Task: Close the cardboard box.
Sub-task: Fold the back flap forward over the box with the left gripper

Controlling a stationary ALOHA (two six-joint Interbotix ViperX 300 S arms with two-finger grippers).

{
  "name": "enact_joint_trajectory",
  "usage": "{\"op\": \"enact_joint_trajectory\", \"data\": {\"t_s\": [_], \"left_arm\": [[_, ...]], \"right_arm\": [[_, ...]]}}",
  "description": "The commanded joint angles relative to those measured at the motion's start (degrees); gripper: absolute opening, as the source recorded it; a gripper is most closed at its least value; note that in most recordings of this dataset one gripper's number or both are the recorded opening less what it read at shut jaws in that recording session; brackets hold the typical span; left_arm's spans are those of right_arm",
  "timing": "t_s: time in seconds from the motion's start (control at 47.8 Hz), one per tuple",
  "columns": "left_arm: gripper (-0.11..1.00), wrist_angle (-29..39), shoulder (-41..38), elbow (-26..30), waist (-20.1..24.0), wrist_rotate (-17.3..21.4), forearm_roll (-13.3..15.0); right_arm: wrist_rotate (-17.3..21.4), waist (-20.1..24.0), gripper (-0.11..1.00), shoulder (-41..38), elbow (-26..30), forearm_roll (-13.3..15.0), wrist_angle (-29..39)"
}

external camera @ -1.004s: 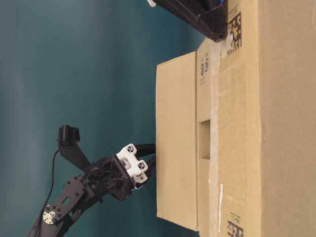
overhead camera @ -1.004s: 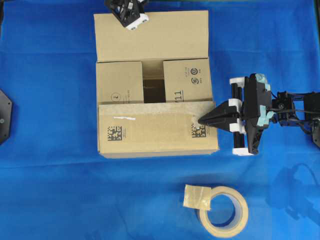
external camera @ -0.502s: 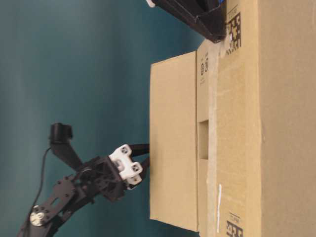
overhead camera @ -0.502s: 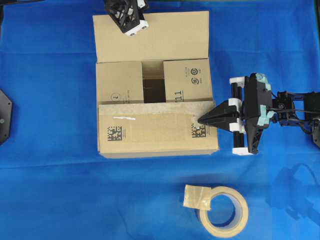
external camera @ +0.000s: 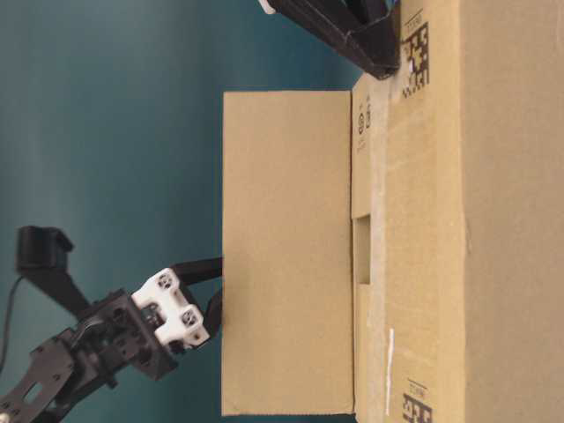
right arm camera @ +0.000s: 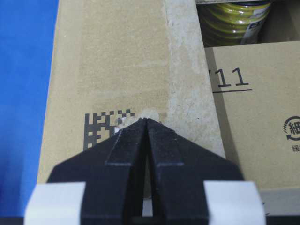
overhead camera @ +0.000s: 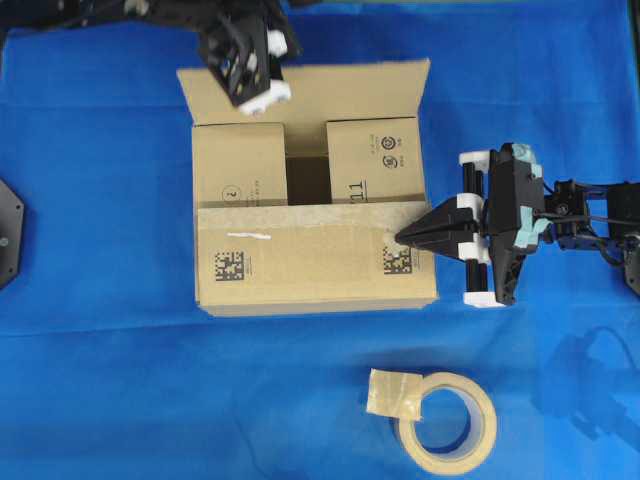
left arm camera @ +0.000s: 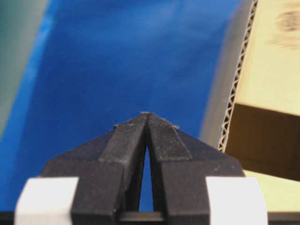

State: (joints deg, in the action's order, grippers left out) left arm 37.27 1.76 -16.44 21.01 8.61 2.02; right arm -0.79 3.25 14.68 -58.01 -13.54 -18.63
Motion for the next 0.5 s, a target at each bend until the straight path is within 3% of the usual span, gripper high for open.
{"op": "enact_joint_trajectory", "data": {"t_s": [0.0, 0.209, 0.481], "left_arm": [[0.0, -0.26, 1.67, -0.62, -2.55, -0.44, 0.09], [0.0, -2.11, 3.25, -4.13, -6.94, -4.04, 0.09], [0.0, -11.95, 6.86, -12.04, -11.34, -7.65, 0.09]], "right_arm": [[-0.09, -0.44, 0.0, 0.35, 1.05, 0.09, -0.53], [-0.09, -0.7, 0.0, 0.35, 1.05, 0.09, -0.53], [-0.18, -0.88, 0.0, 0.35, 1.14, 0.18, -0.88]]}}
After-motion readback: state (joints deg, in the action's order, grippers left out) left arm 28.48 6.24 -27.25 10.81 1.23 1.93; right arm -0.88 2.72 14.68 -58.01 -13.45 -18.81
